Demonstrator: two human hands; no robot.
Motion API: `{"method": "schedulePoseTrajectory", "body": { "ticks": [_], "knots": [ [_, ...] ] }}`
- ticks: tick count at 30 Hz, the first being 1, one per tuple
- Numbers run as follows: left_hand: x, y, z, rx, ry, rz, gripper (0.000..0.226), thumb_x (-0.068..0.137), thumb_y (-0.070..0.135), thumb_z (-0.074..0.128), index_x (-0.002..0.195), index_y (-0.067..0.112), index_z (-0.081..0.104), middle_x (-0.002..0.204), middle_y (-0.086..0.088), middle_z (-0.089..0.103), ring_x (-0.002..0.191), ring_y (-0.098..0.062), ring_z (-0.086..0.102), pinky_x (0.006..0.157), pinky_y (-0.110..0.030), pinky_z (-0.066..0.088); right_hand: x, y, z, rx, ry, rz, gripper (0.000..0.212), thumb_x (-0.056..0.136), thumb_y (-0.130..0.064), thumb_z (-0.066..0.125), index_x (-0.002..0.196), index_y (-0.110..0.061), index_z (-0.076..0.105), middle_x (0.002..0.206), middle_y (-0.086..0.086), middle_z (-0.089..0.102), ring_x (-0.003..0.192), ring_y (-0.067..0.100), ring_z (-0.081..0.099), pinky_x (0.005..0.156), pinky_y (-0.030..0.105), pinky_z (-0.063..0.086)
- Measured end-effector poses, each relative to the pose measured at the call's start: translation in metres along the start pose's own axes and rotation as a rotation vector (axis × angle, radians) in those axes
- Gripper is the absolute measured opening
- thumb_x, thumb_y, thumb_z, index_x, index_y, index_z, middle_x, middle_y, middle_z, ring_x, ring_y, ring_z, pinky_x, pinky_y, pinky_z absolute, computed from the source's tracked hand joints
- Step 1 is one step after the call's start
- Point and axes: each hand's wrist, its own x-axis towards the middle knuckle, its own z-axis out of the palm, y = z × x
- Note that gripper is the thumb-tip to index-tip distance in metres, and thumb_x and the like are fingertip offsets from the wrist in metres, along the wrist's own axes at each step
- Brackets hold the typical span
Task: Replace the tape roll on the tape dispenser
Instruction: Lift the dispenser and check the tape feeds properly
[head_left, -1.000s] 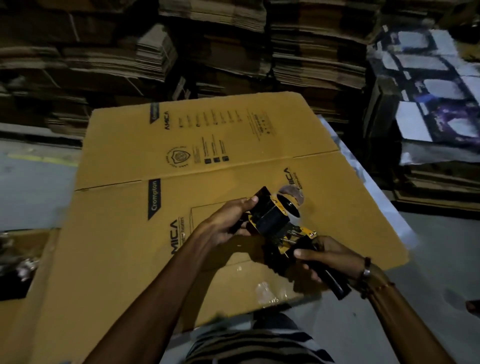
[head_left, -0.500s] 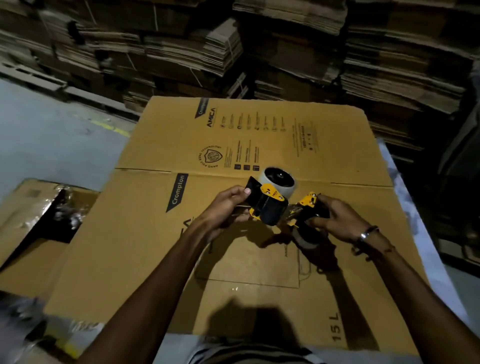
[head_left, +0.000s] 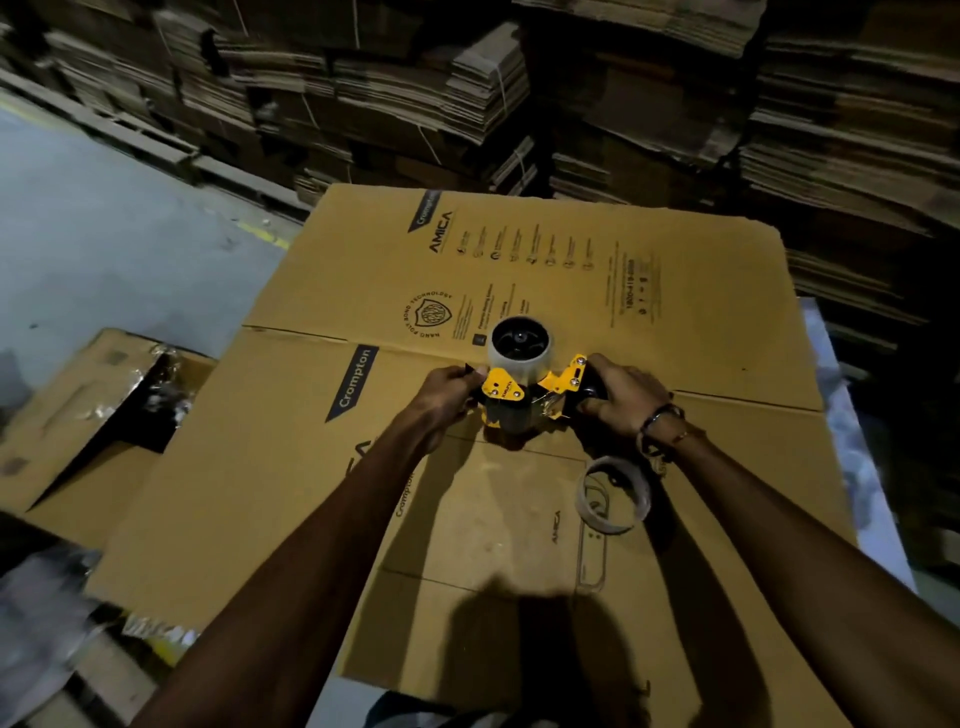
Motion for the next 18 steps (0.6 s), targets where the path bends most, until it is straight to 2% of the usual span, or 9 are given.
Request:
{"method": "schedulePoseTrajectory", "body": {
  "ticks": [2,6,9,11,14,18],
  "knots": [
    [0.007,-0.003,0.001,0.004,0.034,-0.007,0.024,0.101,0.023,0.054,0.112,0.006,0.065,0.077,-0.003,0.06,0.068,-0.013,0.052,0.067,-0.027,0.039,0.005,-0.001,0.006,0.006,0.013,-0.001,0.046,0.088,-0.03,0.066,0.128,-0.02,0.047,0.115,0.014,0.069,0.102,0.04,0.063,0.072,0.032,0.034],
    [0.02,-0.01,0.001,0.038,0.087,-0.013,0.03,0.1,0.022,0.055,0.113,-0.002,0.067,0.098,-0.012,0.069,0.08,-0.017,0.059,0.06,-0.021,0.042,0.012,-0.001,0.02,0.015,0.04,0.016,0.046,0.088,-0.027,0.065,0.13,-0.021,0.046,0.116,0.01,0.07,0.105,0.036,0.063,0.078,0.033,0.034],
    [0.031,-0.019,0.002,0.054,0.123,-0.025,0.029,0.097,0.025,0.061,0.107,0.0,0.071,0.104,-0.017,0.073,0.084,-0.02,0.062,0.07,-0.028,0.045,0.013,0.0,0.028,-0.005,0.042,0.029,0.047,0.088,-0.027,0.064,0.131,-0.021,0.046,0.117,0.011,0.069,0.108,0.037,0.062,0.085,0.036,0.037],
    [0.038,-0.025,0.002,0.081,0.14,-0.035,0.027,0.094,0.027,0.064,0.102,0.003,0.073,0.096,-0.014,0.073,0.084,-0.021,0.061,0.075,-0.031,0.046,0.013,0.003,0.032,-0.007,0.034,0.036,0.048,0.087,-0.028,0.065,0.131,-0.022,0.046,0.116,0.01,0.07,0.107,0.036,0.063,0.087,0.037,0.038],
    [0.043,-0.029,0.002,0.149,0.155,-0.008,0.025,0.094,0.027,0.064,0.1,0.005,0.074,0.087,-0.008,0.07,0.076,-0.016,0.058,0.074,-0.029,0.046,0.015,0.005,0.034,-0.021,0.039,0.026,0.05,0.086,-0.028,0.066,0.132,-0.023,0.046,0.114,0.009,0.07,0.106,0.036,0.063,0.086,0.037,0.037],
    [0.042,-0.028,0.002,0.236,0.2,0.02,0.027,0.093,0.03,0.066,0.097,0.005,0.075,0.086,-0.009,0.067,0.08,-0.017,0.056,0.074,-0.029,0.043,0.015,0.003,0.035,-0.033,0.046,0.038,0.053,0.085,-0.028,0.068,0.133,-0.023,0.048,0.119,0.005,0.069,0.11,0.033,0.062,0.091,0.039,0.038]
  ]
}}
